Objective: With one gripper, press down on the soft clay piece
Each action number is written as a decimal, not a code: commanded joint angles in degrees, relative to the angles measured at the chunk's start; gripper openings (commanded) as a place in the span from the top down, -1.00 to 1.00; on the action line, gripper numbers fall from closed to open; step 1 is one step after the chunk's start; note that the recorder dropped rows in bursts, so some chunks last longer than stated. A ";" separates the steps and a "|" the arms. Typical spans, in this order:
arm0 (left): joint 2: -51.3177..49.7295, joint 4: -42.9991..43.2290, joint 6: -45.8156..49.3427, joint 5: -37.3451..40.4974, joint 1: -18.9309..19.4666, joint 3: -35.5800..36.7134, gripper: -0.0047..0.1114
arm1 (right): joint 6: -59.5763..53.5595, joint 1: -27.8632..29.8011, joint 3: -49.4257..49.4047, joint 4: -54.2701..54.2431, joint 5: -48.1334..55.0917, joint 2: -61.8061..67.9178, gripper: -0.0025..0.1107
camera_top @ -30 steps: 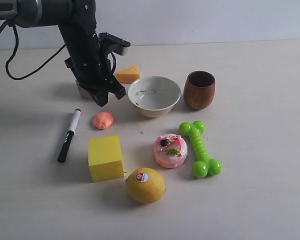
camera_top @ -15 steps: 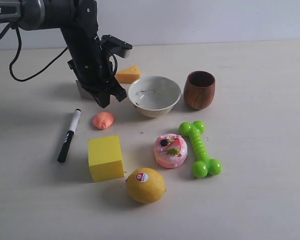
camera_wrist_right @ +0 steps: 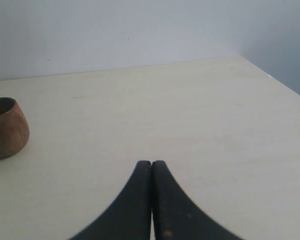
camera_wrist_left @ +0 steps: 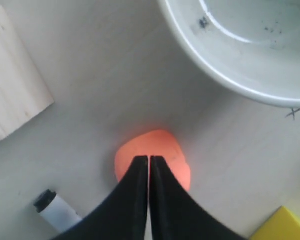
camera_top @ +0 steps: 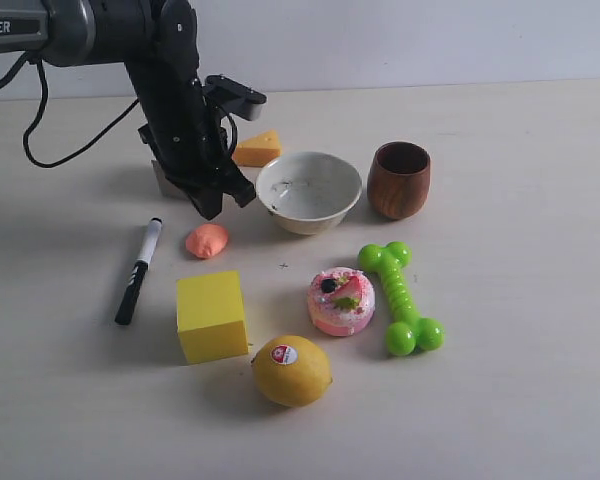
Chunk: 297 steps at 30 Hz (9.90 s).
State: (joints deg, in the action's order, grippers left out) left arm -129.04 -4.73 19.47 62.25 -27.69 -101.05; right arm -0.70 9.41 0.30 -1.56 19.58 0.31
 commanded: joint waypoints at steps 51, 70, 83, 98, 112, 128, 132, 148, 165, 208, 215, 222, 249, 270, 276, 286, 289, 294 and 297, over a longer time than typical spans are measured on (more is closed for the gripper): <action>-1.97 -4.52 -4.41 -1.39 1.48 2.59 0.92 | -0.14 -0.03 -0.30 0.05 -0.34 -0.31 0.96; -3.38 -1.20 -6.40 2.03 2.45 3.00 0.92 | -0.14 -0.03 -0.30 0.05 -0.34 -0.31 0.96; -3.51 -1.42 -6.37 0.33 2.49 6.56 0.92 | -0.14 -0.03 -0.30 0.05 -0.34 -0.31 0.96; -4.93 -1.85 -6.37 -1.62 0.98 6.42 0.92 | -0.14 -0.03 -0.30 0.05 -0.34 -0.31 0.96; -8.68 -1.45 -6.37 0.94 0.98 6.42 0.92 | -0.14 -0.03 -0.30 0.05 -0.34 -0.31 0.96; -8.92 -1.23 -6.29 -0.27 0.98 6.42 0.92 | -0.14 -0.03 -0.30 0.05 -0.34 -0.31 0.96; -8.92 -1.23 -6.29 -0.46 0.98 6.42 0.92 | -0.14 -0.03 -0.30 0.05 -0.34 -0.31 0.96; -7.58 -1.08 -6.42 -2.31 0.98 6.42 0.92 | -0.14 -0.03 -0.30 0.05 -0.34 -0.31 0.96; -7.58 -1.42 -6.53 -2.59 0.98 6.42 0.20 | -0.14 -0.03 -0.30 0.05 -0.34 -0.31 0.96; 1.46 1.10 -7.81 -5.35 1.23 6.42 0.54 | -0.14 -0.03 -0.30 -0.05 -0.34 -0.31 0.96; 2.85 1.00 -7.81 -5.35 1.23 6.42 0.90 | -0.14 -0.03 -0.30 -0.05 -0.34 -0.31 0.96; 1.77 0.32 -7.81 -5.61 1.23 6.42 0.90 | -0.14 -0.03 -0.30 -0.05 -0.34 -0.31 0.96; 46.35 0.92 -14.26 -24.24 5.16 37.92 0.90 | -0.14 -0.03 -0.30 0.08 -0.34 -0.31 0.96; 71.55 1.76 -14.12 -24.32 6.03 42.46 0.90 | -0.14 -0.03 -0.30 -0.05 -0.34 -0.31 0.96; 71.94 2.63 -14.12 -26.42 6.03 42.46 0.90 | -0.14 -0.03 -0.30 -0.05 -0.34 -0.31 0.96; 86.19 0.12 -14.78 -31.90 19.13 47.85 0.90 | -0.14 -0.03 -0.30 -0.05 -0.34 -0.31 0.96; 95.70 0.12 -9.96 -34.33 26.14 54.73 0.90 | -0.14 -0.03 -0.30 -0.05 -0.34 -0.31 0.96; 102.41 -0.87 -9.58 -34.33 30.11 63.99 0.90 | -0.14 -0.03 -0.30 -0.05 -0.34 -0.31 0.96; 102.52 -2.37 -9.58 -36.32 30.11 71.18 0.90 | -0.14 -0.03 -0.30 -0.05 -0.34 -0.31 0.96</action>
State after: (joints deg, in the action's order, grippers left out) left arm -26.76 -5.67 9.63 28.41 2.29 -33.38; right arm -0.70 9.41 0.30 -1.56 19.58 0.31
